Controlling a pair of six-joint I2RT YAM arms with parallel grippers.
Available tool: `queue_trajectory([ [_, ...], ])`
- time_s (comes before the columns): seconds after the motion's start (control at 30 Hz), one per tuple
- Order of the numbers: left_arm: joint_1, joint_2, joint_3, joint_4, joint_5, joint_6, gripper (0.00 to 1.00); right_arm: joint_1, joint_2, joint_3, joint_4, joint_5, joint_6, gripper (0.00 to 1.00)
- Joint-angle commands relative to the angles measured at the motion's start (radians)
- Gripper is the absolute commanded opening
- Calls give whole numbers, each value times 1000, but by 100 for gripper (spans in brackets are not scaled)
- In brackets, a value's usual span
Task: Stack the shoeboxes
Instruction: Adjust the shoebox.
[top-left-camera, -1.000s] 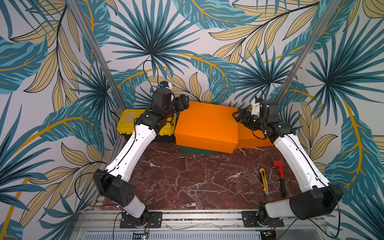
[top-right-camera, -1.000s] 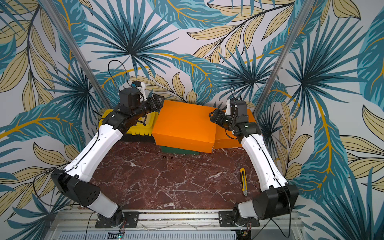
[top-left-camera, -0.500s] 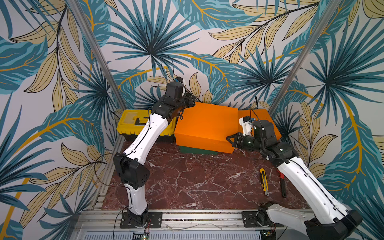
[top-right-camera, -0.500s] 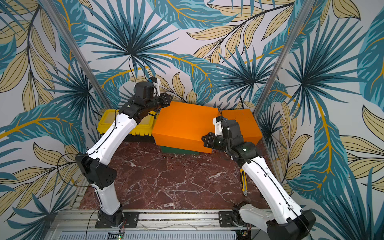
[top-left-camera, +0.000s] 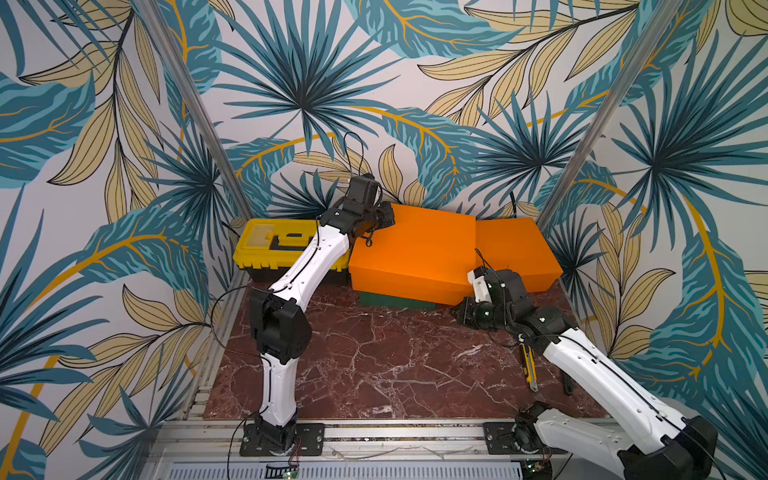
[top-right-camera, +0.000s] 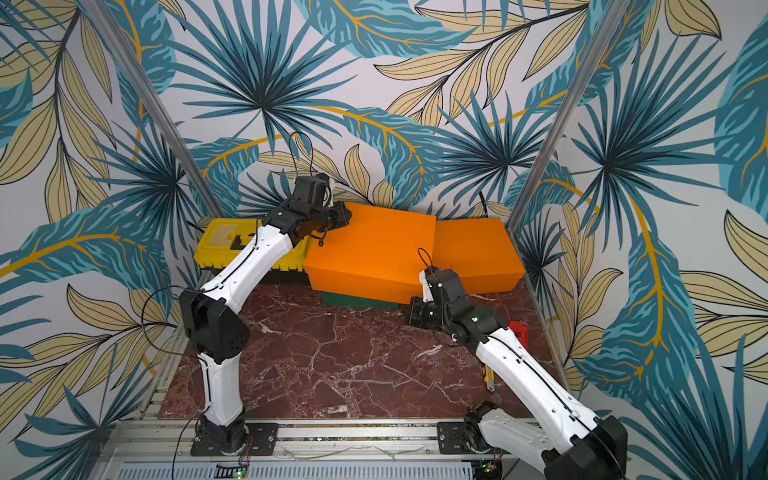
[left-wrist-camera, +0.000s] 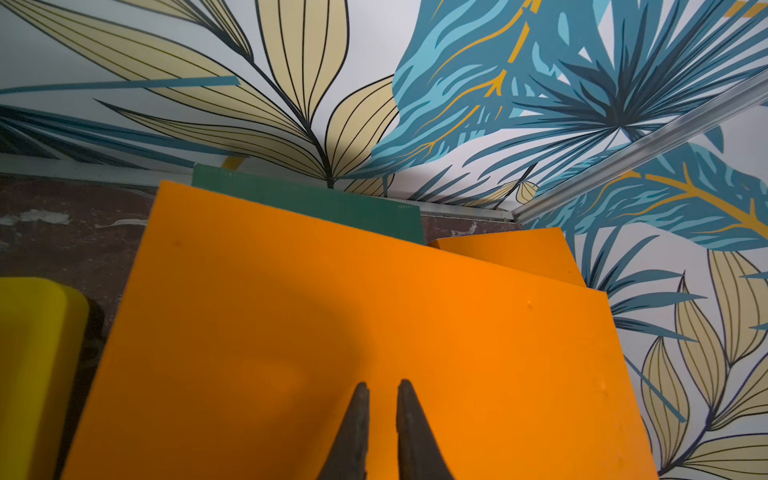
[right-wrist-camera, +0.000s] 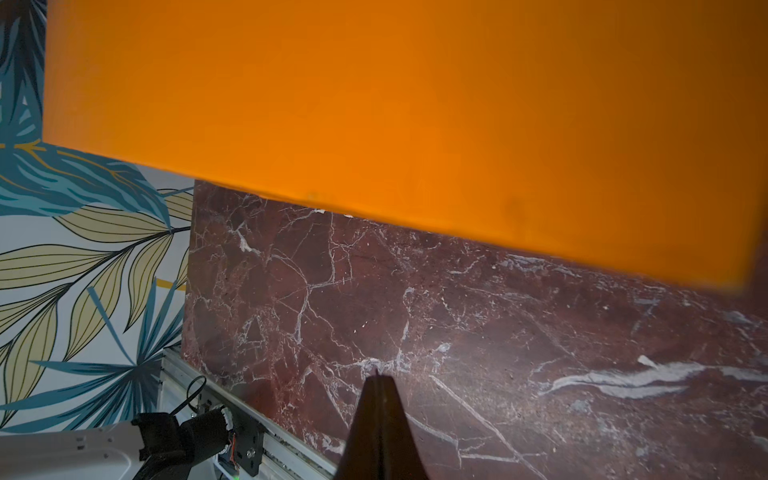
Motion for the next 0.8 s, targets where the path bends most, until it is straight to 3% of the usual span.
queue_trajectory([
  [0.0,-7,-23,-59,-7,-26,10,15,3,6,2,18,78,0,0],
  [0.27,-20,-75,-166,-5,-16,6,15,1,32,-5,58,157,-5,0],
  [0.47,-26,-137,-115,-7,5,18,17,-3,34,5,53,189,-16,0],
  [0.63,-26,-175,-26,-5,-24,73,53,-10,21,8,59,206,-10,0],
  [0.7,-25,-159,31,-6,-32,132,72,-13,21,11,60,216,-14,0],
  [0.77,-24,-136,83,-7,-37,193,82,-18,26,23,52,223,-17,0],
])
